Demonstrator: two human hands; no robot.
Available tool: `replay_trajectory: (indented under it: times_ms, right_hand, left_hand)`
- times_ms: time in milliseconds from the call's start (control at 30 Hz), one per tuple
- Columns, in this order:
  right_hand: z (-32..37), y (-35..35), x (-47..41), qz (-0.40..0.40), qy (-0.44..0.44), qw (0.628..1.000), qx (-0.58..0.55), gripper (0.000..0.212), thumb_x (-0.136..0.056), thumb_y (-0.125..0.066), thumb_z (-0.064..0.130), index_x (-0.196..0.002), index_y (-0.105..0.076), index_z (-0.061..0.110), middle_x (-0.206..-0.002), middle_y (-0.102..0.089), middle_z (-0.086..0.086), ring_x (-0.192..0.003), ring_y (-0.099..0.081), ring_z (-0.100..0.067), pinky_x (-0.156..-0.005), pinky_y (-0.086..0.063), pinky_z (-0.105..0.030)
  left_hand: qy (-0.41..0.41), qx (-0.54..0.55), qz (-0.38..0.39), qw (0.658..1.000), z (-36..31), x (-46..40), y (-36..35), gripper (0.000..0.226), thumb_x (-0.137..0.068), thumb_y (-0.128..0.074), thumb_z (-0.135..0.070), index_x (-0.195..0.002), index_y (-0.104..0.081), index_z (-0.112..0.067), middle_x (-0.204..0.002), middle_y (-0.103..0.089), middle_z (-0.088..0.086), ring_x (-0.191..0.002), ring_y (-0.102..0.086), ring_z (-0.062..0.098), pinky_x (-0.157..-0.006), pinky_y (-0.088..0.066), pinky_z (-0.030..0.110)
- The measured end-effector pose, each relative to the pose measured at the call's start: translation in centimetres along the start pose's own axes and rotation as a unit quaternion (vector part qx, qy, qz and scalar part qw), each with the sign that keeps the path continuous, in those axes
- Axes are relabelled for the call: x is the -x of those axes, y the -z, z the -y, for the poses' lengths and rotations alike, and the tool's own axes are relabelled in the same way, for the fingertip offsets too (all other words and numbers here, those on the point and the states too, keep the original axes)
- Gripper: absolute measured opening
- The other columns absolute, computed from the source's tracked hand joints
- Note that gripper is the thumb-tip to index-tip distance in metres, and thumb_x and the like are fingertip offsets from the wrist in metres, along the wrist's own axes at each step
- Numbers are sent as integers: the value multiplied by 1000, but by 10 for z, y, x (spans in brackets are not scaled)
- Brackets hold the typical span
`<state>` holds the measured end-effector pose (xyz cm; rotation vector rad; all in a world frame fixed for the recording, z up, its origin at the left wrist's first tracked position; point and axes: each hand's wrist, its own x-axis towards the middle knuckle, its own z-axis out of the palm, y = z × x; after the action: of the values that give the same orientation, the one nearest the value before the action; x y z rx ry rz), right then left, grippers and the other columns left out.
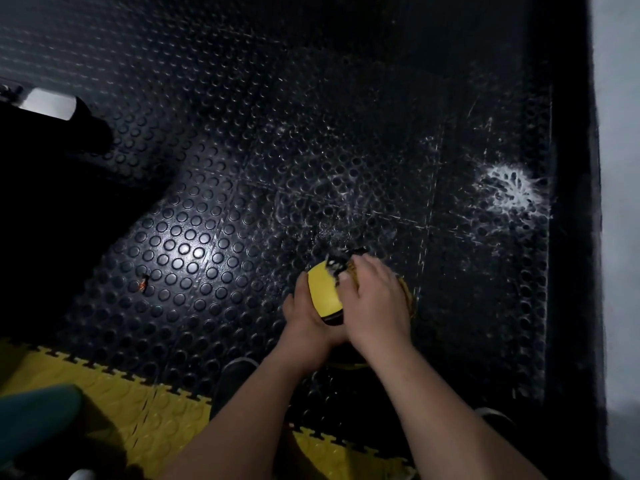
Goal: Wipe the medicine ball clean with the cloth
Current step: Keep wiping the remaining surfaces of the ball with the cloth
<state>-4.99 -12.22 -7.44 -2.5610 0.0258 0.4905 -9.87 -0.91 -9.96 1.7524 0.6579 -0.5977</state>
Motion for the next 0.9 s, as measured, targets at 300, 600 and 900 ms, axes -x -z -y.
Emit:
replay_trajectory:
  times_ms: [300, 600, 900]
  right_hand:
    - [-12, 17, -34, 32, -140, 986, -87, 41, -100, -43, 56, -118, -60, 23, -114, -66, -1, -101, -61, -25, -83, -50, -40]
    - [-29, 22, -38, 26, -151, 982, -107, 34, -107, -37, 40, -118, -59, 16, -114, -66, -7, -101, -61, -27, -87, -52, -43]
    - [9, 8, 3, 2, 21, 998, 51, 44, -108, -35, 39, -144, -52, 20, -154, -47, 1, -146, -35, -20, -123, -24, -39]
  left_hand:
    - [19, -8, -2, 1000, -12, 0, -5, 133, -67, -93, -39, -158, 5, -42, -164, 0, 7, -147, -27, 31, -111, -34, 39]
    - [7, -24, -4, 1000, -10, 5, -12, 137, -64, -93, -47, -157, 7, -44, -164, 2, 2, -147, -25, 33, -115, -32, 43]
    - [-3, -18, -13, 1000, -5, 0, -13, 120, -77, -86, -37, -159, 2, -42, -166, 5, 10, -148, -26, 33, -114, -29, 43]
